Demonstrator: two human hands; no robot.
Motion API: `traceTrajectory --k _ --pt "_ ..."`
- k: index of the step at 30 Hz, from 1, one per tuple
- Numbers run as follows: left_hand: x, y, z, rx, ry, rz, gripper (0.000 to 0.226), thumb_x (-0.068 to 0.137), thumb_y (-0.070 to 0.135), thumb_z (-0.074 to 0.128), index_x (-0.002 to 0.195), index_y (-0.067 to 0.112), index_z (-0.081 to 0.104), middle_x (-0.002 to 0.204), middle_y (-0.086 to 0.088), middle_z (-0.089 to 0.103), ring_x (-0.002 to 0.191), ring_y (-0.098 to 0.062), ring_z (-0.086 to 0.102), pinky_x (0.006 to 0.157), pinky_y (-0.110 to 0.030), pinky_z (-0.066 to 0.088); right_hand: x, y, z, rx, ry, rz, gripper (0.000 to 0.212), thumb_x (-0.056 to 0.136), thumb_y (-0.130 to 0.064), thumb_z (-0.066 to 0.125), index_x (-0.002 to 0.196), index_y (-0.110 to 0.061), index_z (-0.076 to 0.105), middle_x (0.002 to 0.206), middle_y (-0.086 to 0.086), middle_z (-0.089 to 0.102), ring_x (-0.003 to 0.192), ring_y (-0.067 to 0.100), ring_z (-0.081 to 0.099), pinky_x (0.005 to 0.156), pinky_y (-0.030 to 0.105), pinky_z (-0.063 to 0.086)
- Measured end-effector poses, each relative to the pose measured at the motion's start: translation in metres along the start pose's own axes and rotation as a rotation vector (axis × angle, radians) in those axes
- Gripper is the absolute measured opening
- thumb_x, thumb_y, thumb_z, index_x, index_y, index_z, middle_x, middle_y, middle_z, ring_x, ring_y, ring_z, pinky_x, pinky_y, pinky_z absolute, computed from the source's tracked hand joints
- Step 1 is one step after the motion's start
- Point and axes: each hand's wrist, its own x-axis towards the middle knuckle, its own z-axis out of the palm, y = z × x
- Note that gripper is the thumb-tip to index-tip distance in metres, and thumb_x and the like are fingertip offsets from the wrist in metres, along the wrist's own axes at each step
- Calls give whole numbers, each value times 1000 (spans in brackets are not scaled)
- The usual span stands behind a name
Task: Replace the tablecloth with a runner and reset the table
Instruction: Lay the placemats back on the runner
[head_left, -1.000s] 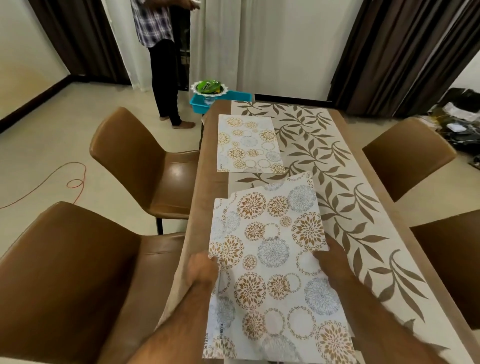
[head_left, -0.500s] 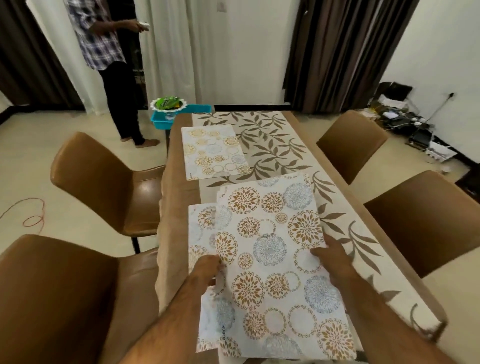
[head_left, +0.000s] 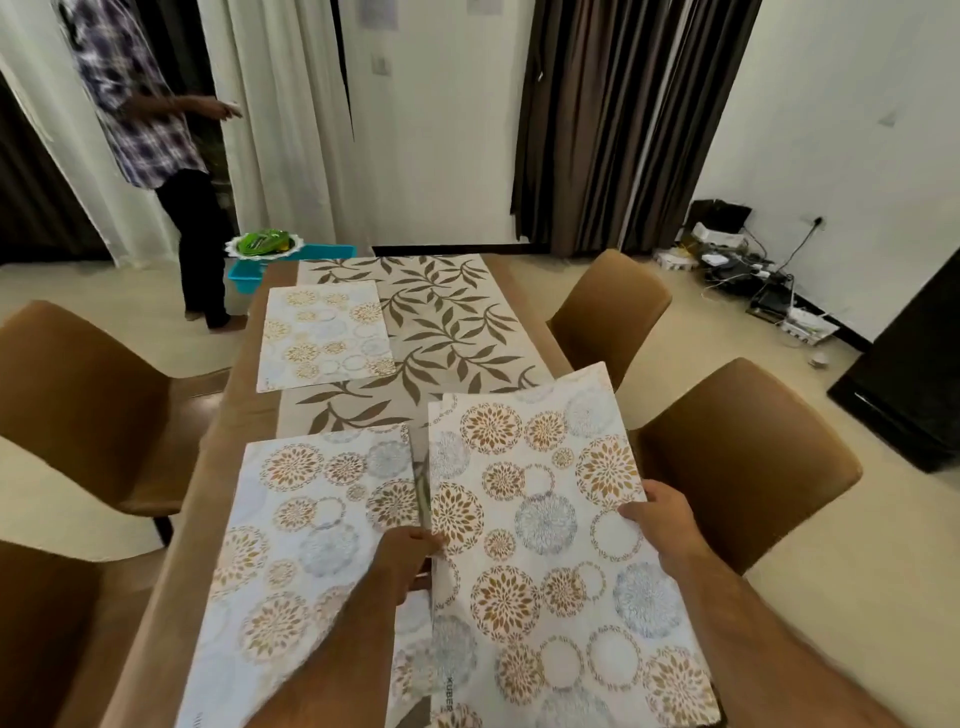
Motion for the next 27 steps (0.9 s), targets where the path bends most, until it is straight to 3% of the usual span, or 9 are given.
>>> traceTrajectory --k 3,6,8,10,13,16,21,23,27 --pt "8 -2 55 61 71 59 11 83 15 77 84 6 71 97 -18 72 92 -34 68 81 -46 58 33 8 -35 -68 14 -5 22 87 10 61 97 -9 66 88 7 70 76 25 70 63 39 60" --pt "11 -6 84 57 128 33 13 81 17 79 78 8 70 93 -18 72 87 -35 70 78 -52 59 63 13 -56 -111 35 20 20 87 6 64 94 -13 67 89 9 72 80 30 71 76 53 60" --pt "13 -4 95 55 180 31 15 81 19 80 74 9 71 89 -16 73 83 -34 70 79 -52 59 82 11 -60 -121 12 38 20 86 5 65 90 -14 67 90 10 72 81 31 71 76 54 60" --pt "21 0 100 142 223 78 18 84 23 76 76 9 70 84 -10 71 79 -28 67 82 -42 58 100 11 -57 -117 -6 58 21 85 6 66 88 -14 67 91 12 72 81 32 72 75 54 59" --pt "34 6 99 242 282 98 25 88 29 71 100 7 74 97 -12 70 90 -29 67 85 -39 56 117 21 -45 -146 3 75 20 85 4 68 85 -16 65 91 11 72 80 32 72 75 53 60" --pt "72 8 107 339 338 68 31 93 29 64 110 5 72 110 -12 71 103 -29 65 87 -30 49 162 28 -31 -220 -22 101 15 86 0 68 89 -15 65 91 9 72 80 29 72 74 52 60" --pt "81 -2 107 428 362 28 24 95 20 60 106 5 74 107 -13 73 96 -27 67 85 -33 54 176 37 -23 -320 -22 109 12 84 1 68 89 -10 67 87 9 72 75 28 71 70 50 61" --pt "85 -4 109 497 382 -9 23 93 22 61 98 6 76 100 -12 74 90 -26 69 83 -35 56 188 43 -21 -338 -42 122 12 84 0 69 91 -9 66 89 10 71 75 28 70 70 48 61" --pt "86 -7 115 564 499 -50 24 91 32 65 99 11 76 99 -8 75 87 -23 69 78 -31 56 207 45 -23 -368 -104 122 13 83 -1 69 92 -9 65 90 9 70 78 27 70 72 46 61"
